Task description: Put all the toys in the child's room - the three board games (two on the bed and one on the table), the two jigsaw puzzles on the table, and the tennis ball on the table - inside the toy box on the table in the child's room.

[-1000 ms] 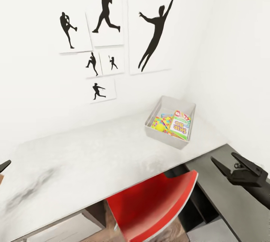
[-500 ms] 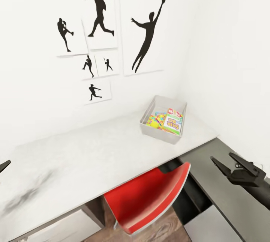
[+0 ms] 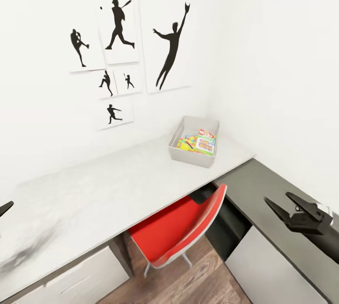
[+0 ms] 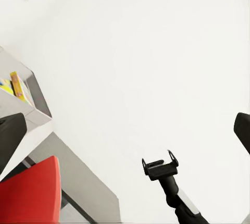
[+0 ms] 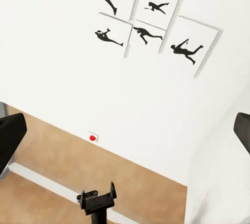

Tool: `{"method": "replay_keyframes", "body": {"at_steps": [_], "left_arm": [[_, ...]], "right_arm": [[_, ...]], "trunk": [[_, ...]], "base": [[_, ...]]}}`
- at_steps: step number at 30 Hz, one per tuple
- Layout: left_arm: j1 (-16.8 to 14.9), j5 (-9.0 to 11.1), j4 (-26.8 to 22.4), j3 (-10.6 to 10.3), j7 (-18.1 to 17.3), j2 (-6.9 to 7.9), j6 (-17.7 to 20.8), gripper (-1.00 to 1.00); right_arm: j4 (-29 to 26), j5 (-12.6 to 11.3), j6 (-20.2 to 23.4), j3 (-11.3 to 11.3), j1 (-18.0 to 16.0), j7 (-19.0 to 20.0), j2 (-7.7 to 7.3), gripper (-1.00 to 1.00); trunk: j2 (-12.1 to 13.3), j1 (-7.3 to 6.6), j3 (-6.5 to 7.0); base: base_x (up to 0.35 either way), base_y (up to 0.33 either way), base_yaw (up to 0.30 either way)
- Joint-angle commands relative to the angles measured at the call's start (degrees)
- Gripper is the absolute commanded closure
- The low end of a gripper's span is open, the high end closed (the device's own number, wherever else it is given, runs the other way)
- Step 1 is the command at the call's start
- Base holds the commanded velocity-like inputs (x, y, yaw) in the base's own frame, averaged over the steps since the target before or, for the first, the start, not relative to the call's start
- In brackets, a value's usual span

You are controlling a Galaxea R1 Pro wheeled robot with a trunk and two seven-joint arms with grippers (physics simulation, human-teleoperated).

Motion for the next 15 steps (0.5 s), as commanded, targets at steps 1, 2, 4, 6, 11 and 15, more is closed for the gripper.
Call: {"method": "replay_keyframes", "body": {"at_steps": [1, 2, 4, 6, 11, 15], "left_arm": [[0.0, -0.1, 0.0, 0.0, -0.2, 0.01, 0.6, -1.0], [0.0, -0.1, 0.0, 0.0, -0.2, 0.01, 0.6, -1.0], [0.0, -0.1, 0.0, 0.0, -0.2, 0.0, 0.6, -1.0], [0.0, -0.1, 0.0, 0.0, -0.2, 0.0, 0.6, -1.0], [0.0, -0.1, 0.0, 0.0, -0.2, -0.05, 0.5, -1.0], [0.0, -0.1, 0.0, 0.0, -0.2, -0.01, 0.5, -1.0]], "right_arm": [[0.0, 0.1, 0.0, 0.0, -0.1, 0.2, 0.0, -1.0], [0.0, 0.1, -0.1, 0.0, -0.1, 0.2, 0.0, -1.0], [0.0, 0.1, -0.5, 0.0, -0.1, 0.3, 0.0, -1.0], [0.0, 0.1, -0.6, 0.0, -0.1, 0.3, 0.0, -1.0], [0.1, 0.1, -0.7, 0.0, -0.1, 0.3, 0.0, -1.0], [0.1, 0.1, -0.8, 0.0, 0.0, 0.2, 0.0, -1.0]], "trunk": [[-0.1, 0.01, -0.04], [-0.1, 0.01, 0.04], [-0.1, 0.01, 0.19], [-0.1, 0.01, 0.34], [-0.1, 0.01, 0.72], [-0.1, 0.01, 1.02]], "base": [[-0.201, 0.079, -0.208], [-0.175, 0.063, -0.208], [-0.095, 0.033, -0.208], [-0.043, 0.015, -0.209], [-0.012, 0.004, -0.209], [-0.002, 0.001, -0.209]]}}
